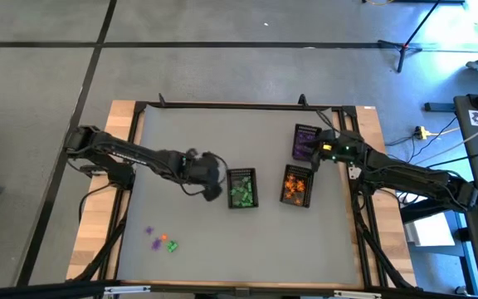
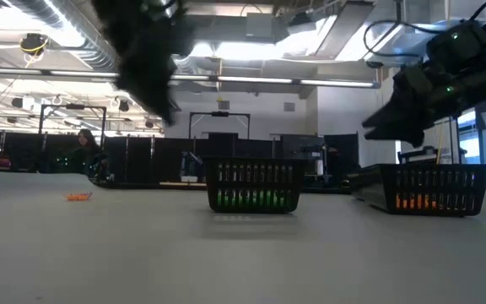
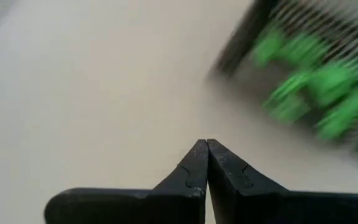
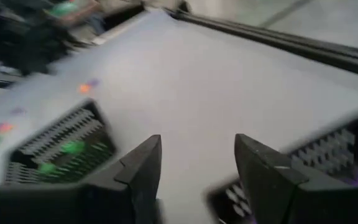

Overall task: Sort Halloween decoration
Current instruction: Put the top orange spider toy into the bottom right bin

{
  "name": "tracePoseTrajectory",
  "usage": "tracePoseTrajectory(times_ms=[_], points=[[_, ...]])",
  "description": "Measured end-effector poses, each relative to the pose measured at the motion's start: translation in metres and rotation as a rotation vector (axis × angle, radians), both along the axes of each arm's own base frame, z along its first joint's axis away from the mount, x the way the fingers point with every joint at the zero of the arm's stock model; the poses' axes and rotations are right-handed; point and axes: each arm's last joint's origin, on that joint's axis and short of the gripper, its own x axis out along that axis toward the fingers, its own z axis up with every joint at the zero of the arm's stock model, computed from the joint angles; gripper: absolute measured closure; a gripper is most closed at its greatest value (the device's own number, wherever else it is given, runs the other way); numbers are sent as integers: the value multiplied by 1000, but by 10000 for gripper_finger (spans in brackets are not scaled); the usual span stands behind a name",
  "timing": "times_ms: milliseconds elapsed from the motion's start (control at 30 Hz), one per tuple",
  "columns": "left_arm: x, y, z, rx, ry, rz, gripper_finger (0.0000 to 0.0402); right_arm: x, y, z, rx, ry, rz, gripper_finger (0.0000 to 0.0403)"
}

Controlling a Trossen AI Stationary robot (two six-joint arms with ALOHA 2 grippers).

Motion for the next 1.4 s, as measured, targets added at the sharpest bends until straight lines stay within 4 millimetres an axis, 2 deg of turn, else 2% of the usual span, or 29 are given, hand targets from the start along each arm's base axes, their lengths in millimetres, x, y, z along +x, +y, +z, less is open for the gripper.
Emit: tracePoseTrajectory(times_ms=[167,400,600,733,867,1100,1400], points=[[-25,1,-8,26,239,48,401,8,9,11,-43,-110,119,204],[-36,-11,-28,-24,300,-14,396,18,32,24,-158,-226,243,204],[-50,-16,-57,-41,326,-28,334,21,44,27,-203,-237,229,204],[-64,-13,-71,-25,375,15,284,22,46,27,-210,-243,231,204],[-77,-10,-82,-17,402,51,252,22,46,27,-205,-244,230,204],[-92,-4,-94,-13,296,93,242,22,46,27,-205,-244,229,204],[-98,5,-113,-115,105,109,246,22,46,27,-205,-244,226,204]])
